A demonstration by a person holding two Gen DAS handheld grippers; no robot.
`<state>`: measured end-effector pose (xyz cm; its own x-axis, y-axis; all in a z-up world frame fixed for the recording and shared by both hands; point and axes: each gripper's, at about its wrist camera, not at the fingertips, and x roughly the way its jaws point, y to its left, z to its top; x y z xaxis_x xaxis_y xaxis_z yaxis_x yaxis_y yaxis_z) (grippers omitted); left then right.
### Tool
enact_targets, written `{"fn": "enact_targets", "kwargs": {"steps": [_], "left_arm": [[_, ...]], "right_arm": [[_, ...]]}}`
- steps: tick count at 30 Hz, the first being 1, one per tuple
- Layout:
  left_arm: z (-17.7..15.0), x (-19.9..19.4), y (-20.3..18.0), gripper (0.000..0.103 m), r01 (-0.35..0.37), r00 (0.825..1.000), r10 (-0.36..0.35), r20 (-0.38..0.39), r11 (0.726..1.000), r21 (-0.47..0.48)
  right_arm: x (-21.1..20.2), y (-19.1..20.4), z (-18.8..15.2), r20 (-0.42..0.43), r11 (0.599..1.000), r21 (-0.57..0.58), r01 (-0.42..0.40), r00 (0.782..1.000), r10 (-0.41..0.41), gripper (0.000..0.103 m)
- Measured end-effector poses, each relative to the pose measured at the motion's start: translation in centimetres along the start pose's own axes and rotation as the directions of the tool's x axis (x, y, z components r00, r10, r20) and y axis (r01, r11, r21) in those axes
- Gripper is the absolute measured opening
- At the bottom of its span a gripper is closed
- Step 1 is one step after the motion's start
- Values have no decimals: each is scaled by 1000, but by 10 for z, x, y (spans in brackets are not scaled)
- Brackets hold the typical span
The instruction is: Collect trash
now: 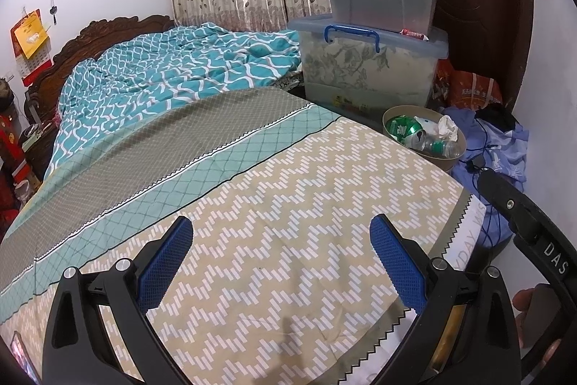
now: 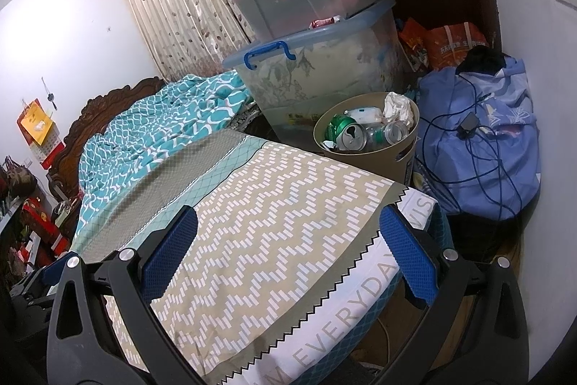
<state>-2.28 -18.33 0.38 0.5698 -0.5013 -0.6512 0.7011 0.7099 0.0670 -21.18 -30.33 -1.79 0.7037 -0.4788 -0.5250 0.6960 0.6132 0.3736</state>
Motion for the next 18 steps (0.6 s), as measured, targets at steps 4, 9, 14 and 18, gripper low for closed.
{"fn": "enact_targets", "kwargs": {"steps": [4, 9, 14, 18], "left_arm": [[1, -3, 4, 95, 2, 1000, -2, 12, 1000, -12], [0, -3, 6, 95, -2, 1000, 2, 5, 1000, -13], [0, -3, 7, 95, -3, 1000, 3, 4, 1000, -13], [-1, -3, 7, 95, -5, 1000, 5, 4, 1000, -6]], "right_arm": [[-5, 3, 1, 14, 1000, -13, 0, 1000, 1, 100], [-5, 3, 1, 11, 1000, -12, -3, 1000, 3, 100], [-4, 3, 2, 5, 1000, -15, -7, 1000, 8, 100], [-4, 1, 2, 7, 1000, -10, -6, 1000, 7, 100]]}}
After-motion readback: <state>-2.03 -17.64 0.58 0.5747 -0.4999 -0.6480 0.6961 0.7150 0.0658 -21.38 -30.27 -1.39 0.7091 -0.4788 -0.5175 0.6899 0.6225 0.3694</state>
